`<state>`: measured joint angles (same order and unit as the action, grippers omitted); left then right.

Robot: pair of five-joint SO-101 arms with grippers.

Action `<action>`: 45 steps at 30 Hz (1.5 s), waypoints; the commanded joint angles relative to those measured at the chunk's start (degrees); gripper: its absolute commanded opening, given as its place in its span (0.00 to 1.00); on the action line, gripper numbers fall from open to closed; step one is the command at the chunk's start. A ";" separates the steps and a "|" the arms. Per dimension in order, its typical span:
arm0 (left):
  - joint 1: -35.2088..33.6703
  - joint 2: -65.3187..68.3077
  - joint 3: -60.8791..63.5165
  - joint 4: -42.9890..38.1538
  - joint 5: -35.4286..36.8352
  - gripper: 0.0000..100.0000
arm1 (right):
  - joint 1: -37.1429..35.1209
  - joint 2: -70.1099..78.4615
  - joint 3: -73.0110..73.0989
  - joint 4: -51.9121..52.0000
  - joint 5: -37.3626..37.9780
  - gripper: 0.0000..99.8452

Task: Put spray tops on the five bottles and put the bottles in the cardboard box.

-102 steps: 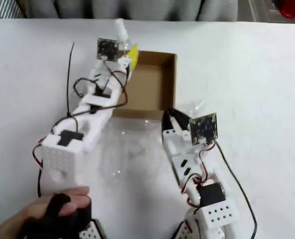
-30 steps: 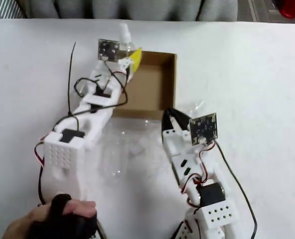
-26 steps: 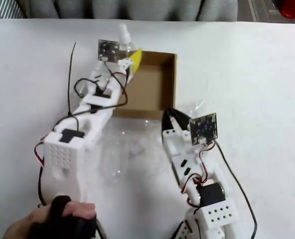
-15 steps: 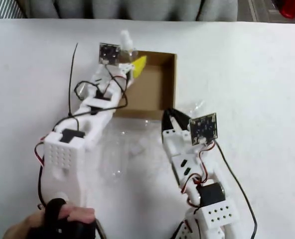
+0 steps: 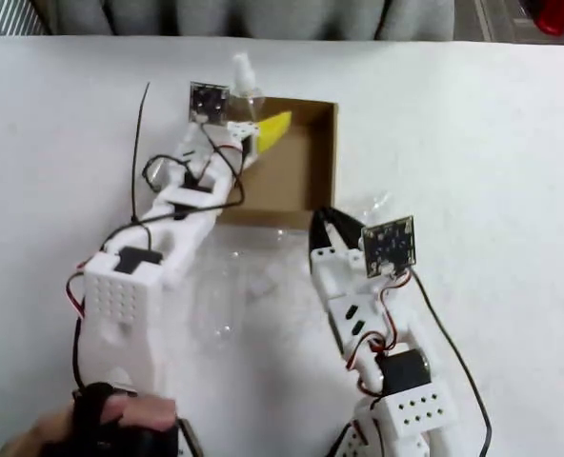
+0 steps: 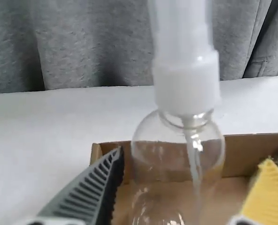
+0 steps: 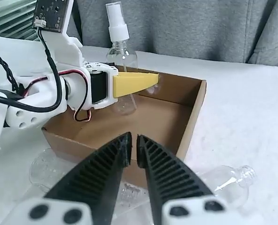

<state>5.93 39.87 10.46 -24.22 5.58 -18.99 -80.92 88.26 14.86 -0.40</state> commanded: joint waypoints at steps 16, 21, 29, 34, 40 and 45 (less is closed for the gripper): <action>-1.54 -33.45 13.27 33.85 0.79 0.41 | -0.57 -0.84 -0.79 -1.45 -0.44 0.02; -3.74 -44.35 20.31 43.16 0.88 0.41 | -0.48 -0.84 -0.79 -1.45 -0.44 0.02; -5.58 -63.87 34.81 53.63 0.97 0.41 | -0.40 -0.84 -0.79 -1.27 -0.44 0.02; -5.58 -77.23 42.55 60.22 4.66 0.41 | -0.31 -0.92 -0.79 -1.19 -0.44 0.02; -5.58 -89.19 49.93 64.79 6.86 0.41 | -0.31 -0.92 -0.79 -1.19 -0.44 0.02; -9.19 -93.14 54.51 64.53 6.68 0.32 | -0.31 -0.92 -0.70 -1.01 -0.44 0.02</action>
<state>-0.57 -49.89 64.97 40.31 11.74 -18.99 -80.92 88.26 14.86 -0.40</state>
